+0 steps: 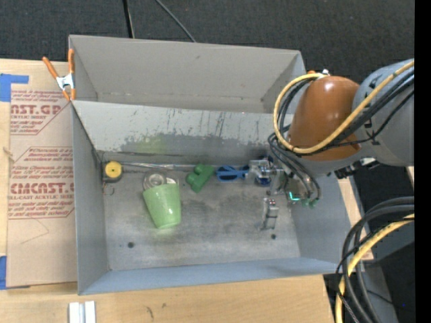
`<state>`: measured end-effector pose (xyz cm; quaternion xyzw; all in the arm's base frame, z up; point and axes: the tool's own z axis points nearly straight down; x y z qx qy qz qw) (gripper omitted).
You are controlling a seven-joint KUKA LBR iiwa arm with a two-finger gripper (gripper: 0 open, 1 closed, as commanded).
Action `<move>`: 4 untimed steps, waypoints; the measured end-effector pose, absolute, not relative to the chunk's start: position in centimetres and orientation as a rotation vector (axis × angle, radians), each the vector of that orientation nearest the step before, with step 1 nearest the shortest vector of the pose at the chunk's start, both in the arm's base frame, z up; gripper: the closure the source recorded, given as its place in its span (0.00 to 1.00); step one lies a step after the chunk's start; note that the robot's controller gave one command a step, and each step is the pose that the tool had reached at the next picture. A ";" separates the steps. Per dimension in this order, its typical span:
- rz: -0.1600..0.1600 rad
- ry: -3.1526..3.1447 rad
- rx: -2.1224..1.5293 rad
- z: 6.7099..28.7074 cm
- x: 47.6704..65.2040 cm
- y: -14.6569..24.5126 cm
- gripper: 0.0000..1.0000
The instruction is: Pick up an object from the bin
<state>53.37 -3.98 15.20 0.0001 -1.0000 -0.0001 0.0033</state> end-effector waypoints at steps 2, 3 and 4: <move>-0.002 -3.132 0.206 7.6 59.0 -9.1 0.00; -0.001 -3.138 0.197 7.5 59.4 -12.4 0.00; 0.000 -3.138 0.198 7.5 59.4 -12.3 1.00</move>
Offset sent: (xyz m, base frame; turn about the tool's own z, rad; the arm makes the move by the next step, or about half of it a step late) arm 0.0544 -0.0259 -0.0046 -0.1488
